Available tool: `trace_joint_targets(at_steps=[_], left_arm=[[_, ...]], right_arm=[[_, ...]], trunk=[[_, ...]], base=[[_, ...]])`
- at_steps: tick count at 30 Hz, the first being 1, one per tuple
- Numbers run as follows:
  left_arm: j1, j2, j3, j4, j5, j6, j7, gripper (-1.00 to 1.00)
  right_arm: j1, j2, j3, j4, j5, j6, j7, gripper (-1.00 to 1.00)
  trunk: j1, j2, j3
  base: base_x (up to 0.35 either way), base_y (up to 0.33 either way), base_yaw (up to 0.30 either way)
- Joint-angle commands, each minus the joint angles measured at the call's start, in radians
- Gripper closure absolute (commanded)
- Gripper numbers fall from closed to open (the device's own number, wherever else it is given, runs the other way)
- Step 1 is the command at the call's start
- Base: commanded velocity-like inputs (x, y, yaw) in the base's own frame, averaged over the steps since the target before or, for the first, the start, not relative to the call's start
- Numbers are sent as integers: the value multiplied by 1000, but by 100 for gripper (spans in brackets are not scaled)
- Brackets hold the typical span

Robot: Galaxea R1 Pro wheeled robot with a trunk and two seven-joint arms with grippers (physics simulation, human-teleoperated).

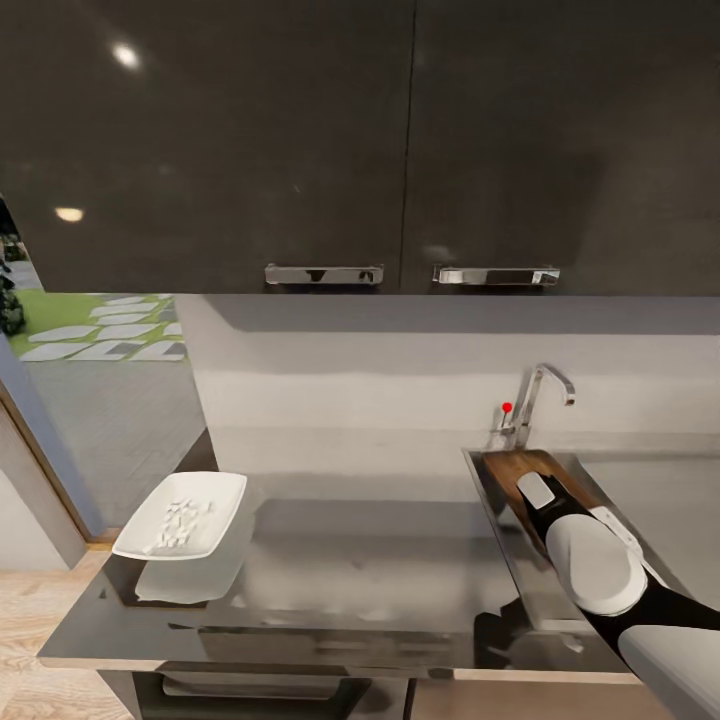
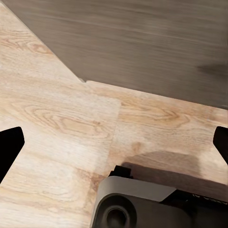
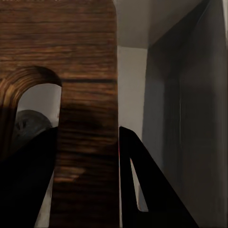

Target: In the kitchen, take the Vidalia onion out of the sink, dice it on the chopping board with the paring knife, put the diced onion into the bowl on the countertop, then place both the paring knife and the chopping board into the sink.

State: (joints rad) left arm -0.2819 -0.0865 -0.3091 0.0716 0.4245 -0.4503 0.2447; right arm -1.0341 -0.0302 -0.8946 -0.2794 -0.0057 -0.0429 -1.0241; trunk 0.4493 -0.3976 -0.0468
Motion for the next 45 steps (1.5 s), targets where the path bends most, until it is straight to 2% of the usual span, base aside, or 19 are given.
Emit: trace_joint_targets(at_steps=[1,11,22,38,45], left_arm=[[-2,-1,-8,4,5,-5,2,-100],[-2,-2,-8,4,5,-5,4,-100],[-2,-2,-8,4,5,-5,4,-100],[-2,-1,-8,4,5,-5,4,-100],[-1,-1,-8,4,5,-5,4,-100]], right_arm=[[-1,-5,-1,3,0,-1,-1,100],[6,-35,-3,34,-2,1,-2,100],[12,-37,-4,33,-2,-3,-12,100],[13,-39,-5,22,-3,-2,-13,100],[13,-38,-3,22,-2,-2,-13,100]], trunk=[[1,-2,-2],[1,-2,-2],[1,-2,-4],[1,-2,-27],[1,-2,-37]], base=[[0,0,0],[0,0,0],[0,0,-10],[1,0,-106],[153,0,-100]])
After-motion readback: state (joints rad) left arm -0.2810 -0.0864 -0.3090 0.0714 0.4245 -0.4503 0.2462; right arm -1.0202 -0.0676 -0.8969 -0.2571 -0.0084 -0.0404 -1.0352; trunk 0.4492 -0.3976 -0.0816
